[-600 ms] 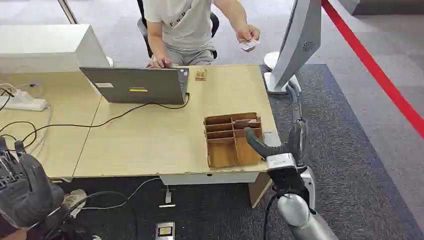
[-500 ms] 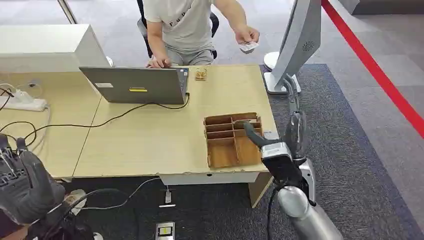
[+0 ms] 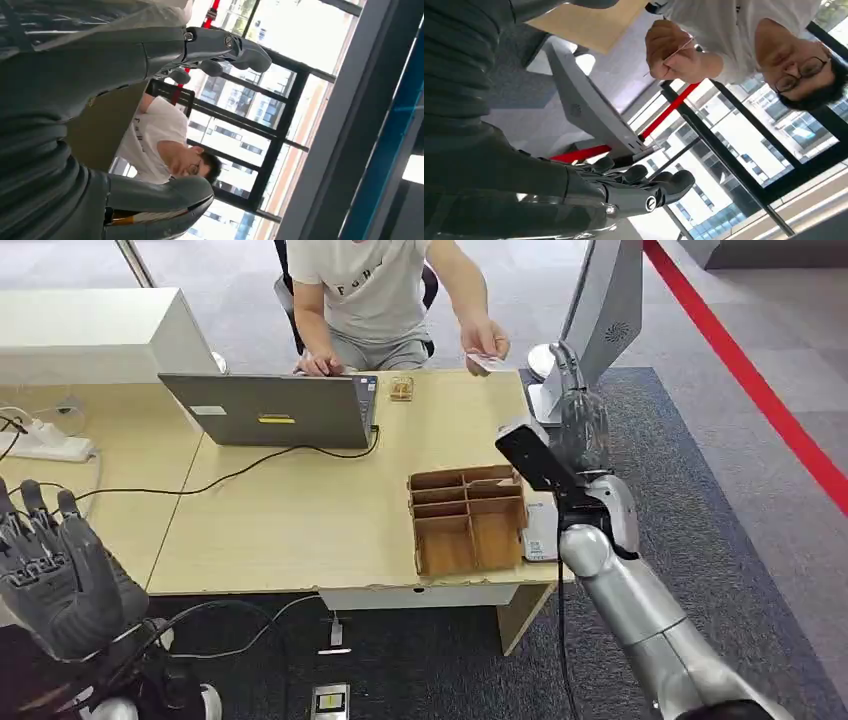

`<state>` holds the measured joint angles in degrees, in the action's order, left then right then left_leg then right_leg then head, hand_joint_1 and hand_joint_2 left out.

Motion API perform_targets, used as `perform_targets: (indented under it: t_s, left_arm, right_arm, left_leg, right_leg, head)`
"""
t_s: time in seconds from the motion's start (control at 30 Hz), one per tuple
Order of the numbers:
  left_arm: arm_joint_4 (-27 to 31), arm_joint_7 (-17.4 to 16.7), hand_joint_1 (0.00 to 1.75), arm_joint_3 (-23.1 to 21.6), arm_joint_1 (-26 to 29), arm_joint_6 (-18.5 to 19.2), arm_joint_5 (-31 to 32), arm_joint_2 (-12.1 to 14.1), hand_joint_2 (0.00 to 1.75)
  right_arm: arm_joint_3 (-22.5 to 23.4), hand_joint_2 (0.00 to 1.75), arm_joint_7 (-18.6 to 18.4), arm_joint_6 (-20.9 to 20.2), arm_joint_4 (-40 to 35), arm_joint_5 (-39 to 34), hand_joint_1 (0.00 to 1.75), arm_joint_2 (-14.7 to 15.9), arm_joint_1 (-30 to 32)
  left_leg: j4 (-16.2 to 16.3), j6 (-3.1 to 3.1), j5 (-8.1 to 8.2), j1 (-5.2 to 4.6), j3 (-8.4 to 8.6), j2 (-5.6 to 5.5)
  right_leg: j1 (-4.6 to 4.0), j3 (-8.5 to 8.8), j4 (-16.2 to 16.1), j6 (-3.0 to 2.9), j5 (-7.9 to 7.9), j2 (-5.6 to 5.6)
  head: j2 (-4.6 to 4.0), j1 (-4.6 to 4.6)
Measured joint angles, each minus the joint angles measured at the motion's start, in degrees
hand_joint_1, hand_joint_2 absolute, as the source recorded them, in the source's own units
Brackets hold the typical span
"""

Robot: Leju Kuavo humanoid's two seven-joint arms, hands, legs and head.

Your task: Pass the card to the sensor for recognition and then transmit it.

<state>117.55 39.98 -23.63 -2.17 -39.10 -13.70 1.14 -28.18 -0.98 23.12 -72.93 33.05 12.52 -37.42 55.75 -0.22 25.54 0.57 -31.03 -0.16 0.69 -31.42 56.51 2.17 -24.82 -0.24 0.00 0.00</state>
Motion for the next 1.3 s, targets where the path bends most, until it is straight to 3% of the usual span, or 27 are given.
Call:
perform_targets:
  t_s: [0.27,0.67,1.3]
  left_arm:
    - [-0.02,0.00,0.00,-0.52,-0.63,-0.06,0.44,-0.07,1.75]
    - [0.00,0.00,0.00,-0.41,-0.57,3.08,0.46,-0.90,1.75]
    - [0.00,0.00,0.00,0.31,-0.60,4.04,0.07,-1.60,1.75]
  right_arm:
    - [-3.06,1.75,-2.49,-2.75,14.34,4.17,0.00,-1.33,-8.38]
    - [-7.69,1.75,-6.23,-6.01,31.51,6.58,0.00,-6.75,-18.34]
    - [-9.70,1.75,-8.77,-7.25,40.30,6.75,0.00,-9.05,-20.90]
  left_leg:
    - [0.00,0.00,0.00,0.00,-0.08,-0.02]
    - [0.01,0.00,-0.01,0.01,-0.09,-0.02]
    - [0.02,0.00,-0.01,0.00,-0.07,-0.01]
  right_leg:
    - [0.00,-0.06,0.03,0.00,0.00,-0.01]
    - [0.00,-0.08,0.04,0.00,0.00,-0.02]
    - [0.00,-0.09,0.03,0.00,0.00,-0.01]
  head:
    - [0.00,0.02]
    - [0.00,0.02]
    - [0.00,0.02]
